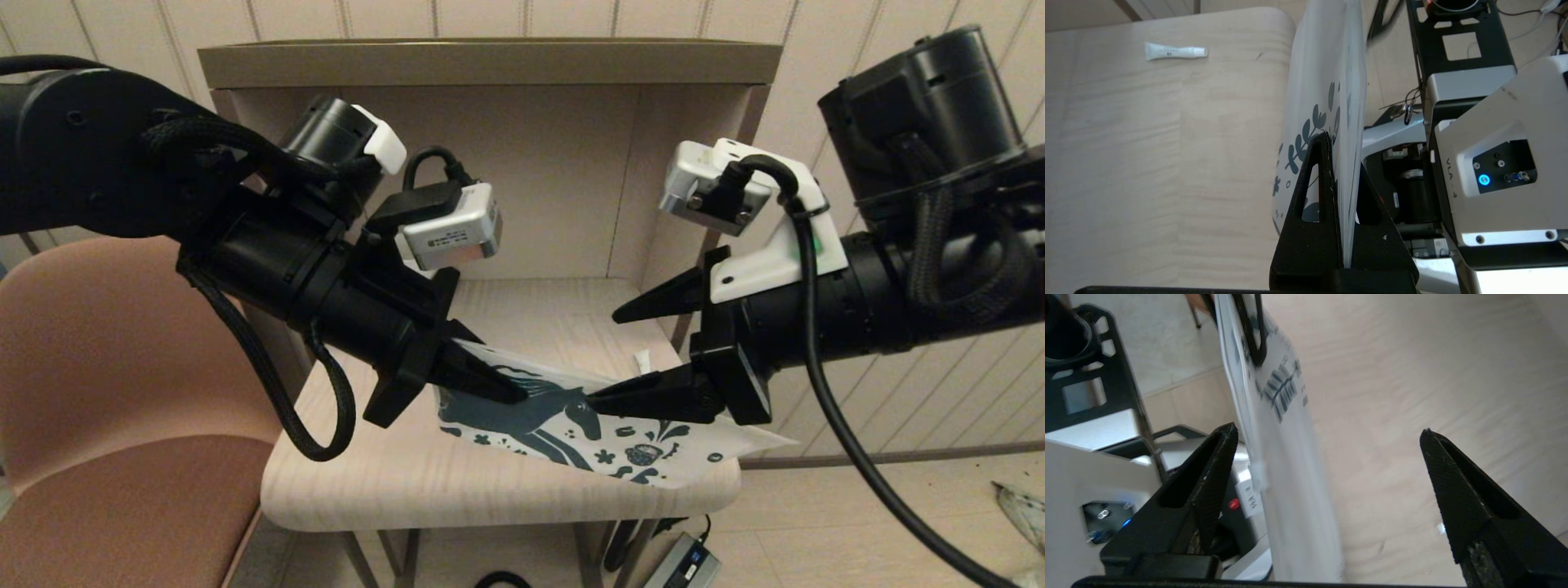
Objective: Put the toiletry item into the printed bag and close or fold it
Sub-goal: Open the storage bag
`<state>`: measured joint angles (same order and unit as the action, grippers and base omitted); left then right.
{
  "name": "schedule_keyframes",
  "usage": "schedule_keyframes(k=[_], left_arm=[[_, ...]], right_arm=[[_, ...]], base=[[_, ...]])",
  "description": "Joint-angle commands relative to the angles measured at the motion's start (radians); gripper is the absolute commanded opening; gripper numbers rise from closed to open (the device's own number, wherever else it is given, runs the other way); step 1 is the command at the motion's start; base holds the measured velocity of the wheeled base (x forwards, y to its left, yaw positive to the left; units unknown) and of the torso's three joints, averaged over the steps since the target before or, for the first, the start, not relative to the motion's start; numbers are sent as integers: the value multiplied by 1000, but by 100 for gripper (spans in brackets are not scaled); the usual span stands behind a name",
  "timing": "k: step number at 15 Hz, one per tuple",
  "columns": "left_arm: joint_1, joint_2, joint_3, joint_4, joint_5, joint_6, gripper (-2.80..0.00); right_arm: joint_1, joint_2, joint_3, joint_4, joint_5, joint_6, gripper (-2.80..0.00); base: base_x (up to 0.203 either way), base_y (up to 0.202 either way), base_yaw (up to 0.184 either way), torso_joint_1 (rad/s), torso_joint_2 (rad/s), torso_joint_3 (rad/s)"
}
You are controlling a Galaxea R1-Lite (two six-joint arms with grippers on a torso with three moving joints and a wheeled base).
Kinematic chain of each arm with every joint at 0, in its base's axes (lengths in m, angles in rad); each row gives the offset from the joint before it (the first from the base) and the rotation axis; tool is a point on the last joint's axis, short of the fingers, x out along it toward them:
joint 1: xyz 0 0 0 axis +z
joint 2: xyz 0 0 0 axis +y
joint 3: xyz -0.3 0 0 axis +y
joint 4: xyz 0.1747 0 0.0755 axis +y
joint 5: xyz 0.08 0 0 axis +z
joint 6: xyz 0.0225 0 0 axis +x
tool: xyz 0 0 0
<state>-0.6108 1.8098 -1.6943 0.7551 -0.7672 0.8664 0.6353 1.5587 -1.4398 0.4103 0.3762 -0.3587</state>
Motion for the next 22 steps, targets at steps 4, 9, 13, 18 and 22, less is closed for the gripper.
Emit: schedule_keyframes(k=[4, 9, 13, 18, 22], left_arm=[[3, 8, -1, 4, -4, 5, -280], [11, 10, 0, 3, -4, 6, -280], [16, 9, -4, 3, -4, 8, -280], [16, 16, -5, 1, -4, 11, -280], [17, 17, -5, 0, -4, 13, -280]], right_arm=[[3, -7, -8, 2, 8, -9, 0], [0, -22, 7, 5, 52, -10, -280], [3, -32, 25, 16, 61, -11, -280], [3, -35, 42, 14, 67, -16, -280], [3, -35, 36, 14, 81, -16, -280]], base=[[0, 0, 0, 0, 0, 0], [0, 0, 0, 0, 0, 0], [0, 0, 0, 0, 0, 0], [0, 0, 0, 0, 0, 0], [0, 0, 0, 0, 0, 0]])
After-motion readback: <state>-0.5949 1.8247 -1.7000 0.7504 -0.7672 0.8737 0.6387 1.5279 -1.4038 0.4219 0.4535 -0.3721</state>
